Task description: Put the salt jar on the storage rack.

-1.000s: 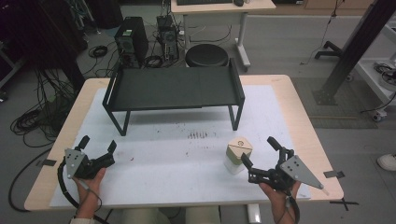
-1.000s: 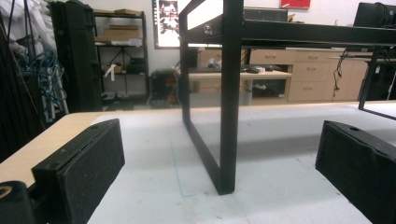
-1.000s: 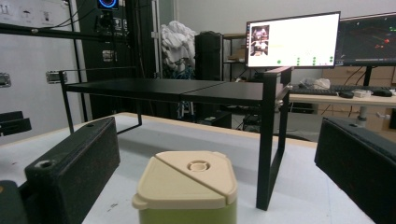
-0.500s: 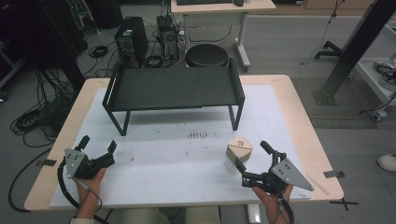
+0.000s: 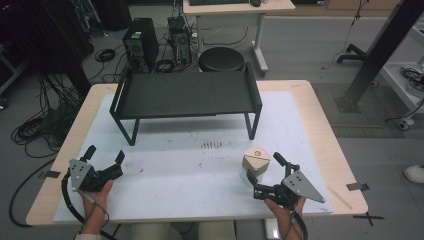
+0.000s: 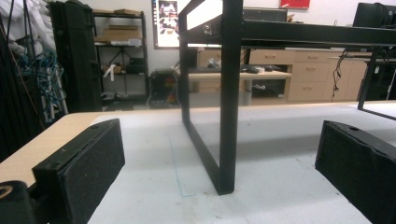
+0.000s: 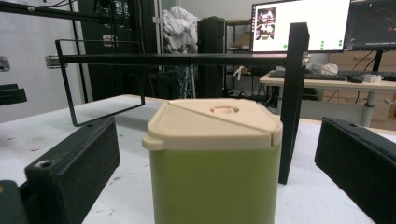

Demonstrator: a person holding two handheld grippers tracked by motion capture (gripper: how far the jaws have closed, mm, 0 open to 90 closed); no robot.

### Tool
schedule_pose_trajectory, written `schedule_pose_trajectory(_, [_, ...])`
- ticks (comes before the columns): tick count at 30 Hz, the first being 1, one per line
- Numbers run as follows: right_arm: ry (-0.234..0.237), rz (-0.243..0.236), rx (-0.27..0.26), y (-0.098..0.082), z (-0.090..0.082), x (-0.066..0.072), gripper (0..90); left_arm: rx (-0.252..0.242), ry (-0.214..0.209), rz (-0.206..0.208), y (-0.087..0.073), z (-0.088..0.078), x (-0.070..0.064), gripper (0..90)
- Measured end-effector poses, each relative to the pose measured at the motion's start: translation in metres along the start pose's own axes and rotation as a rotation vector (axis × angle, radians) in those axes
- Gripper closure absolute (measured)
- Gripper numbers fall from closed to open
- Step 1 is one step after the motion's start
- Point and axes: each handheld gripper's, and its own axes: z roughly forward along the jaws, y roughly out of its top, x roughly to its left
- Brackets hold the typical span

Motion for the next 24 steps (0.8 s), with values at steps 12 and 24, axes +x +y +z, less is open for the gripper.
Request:
schedule_pose_trajectory(12, [0.009,0.005,0.011,-0.015,0.015,-0.001,0.1,-0.001,-0.003,-0.001,0.000,0.000,0.000,1.7])
schedule_pose_trajectory(24, [-0.001,-0.006,0.009,-0.026,0.026,0.001,0.4,0.000,-0.004,-0.001,0.000,0.000,0.000,1.7])
